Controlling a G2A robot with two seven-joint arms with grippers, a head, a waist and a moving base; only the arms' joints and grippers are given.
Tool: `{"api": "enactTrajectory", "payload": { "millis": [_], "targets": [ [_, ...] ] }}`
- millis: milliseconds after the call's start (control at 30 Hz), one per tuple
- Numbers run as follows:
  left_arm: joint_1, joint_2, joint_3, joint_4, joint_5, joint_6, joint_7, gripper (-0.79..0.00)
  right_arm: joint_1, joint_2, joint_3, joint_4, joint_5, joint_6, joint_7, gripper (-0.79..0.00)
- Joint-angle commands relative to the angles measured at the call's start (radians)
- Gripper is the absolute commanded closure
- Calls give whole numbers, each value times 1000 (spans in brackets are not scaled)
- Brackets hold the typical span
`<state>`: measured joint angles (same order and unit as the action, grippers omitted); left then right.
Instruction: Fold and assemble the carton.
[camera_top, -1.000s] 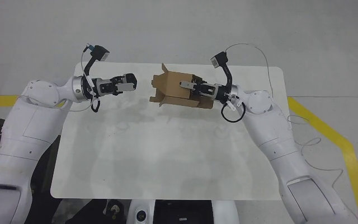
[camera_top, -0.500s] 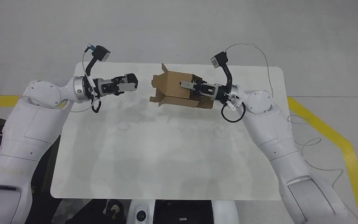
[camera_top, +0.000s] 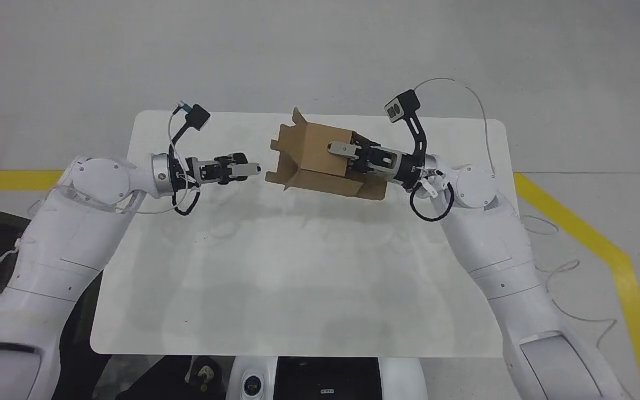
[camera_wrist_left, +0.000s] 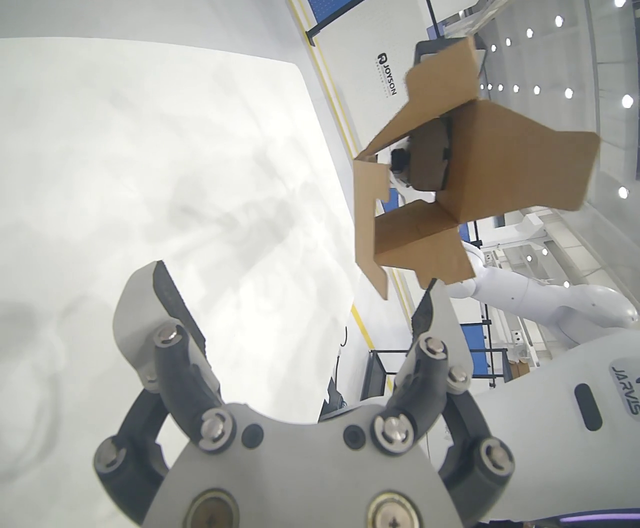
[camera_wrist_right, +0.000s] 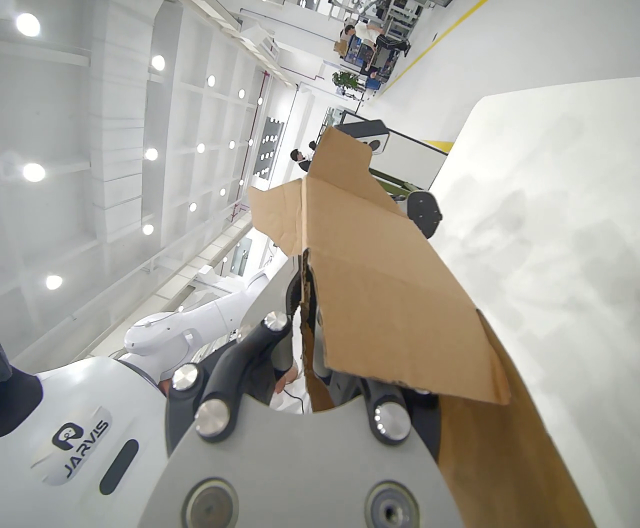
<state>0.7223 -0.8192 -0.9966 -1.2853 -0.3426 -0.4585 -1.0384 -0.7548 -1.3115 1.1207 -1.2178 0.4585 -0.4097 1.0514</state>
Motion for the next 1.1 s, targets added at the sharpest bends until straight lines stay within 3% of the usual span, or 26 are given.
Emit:
{"api": "enactTrajectory", "payload": {
  "millis": [0, 500, 1067],
  "targets": [
    [-6, -5, 8, 8, 15, 2, 13, -785, -3, 2, 4, -10, 7, 8, 5, 0],
    [-34, -43, 66, 30, 46, 2, 8, -785, 5, -6, -27, -13, 50, 13, 11, 0],
    [-5, -43, 20, -36, 32, 7, -28, -785, 11, -15, -56, 13, 67, -4, 13, 0]
  ]
}}
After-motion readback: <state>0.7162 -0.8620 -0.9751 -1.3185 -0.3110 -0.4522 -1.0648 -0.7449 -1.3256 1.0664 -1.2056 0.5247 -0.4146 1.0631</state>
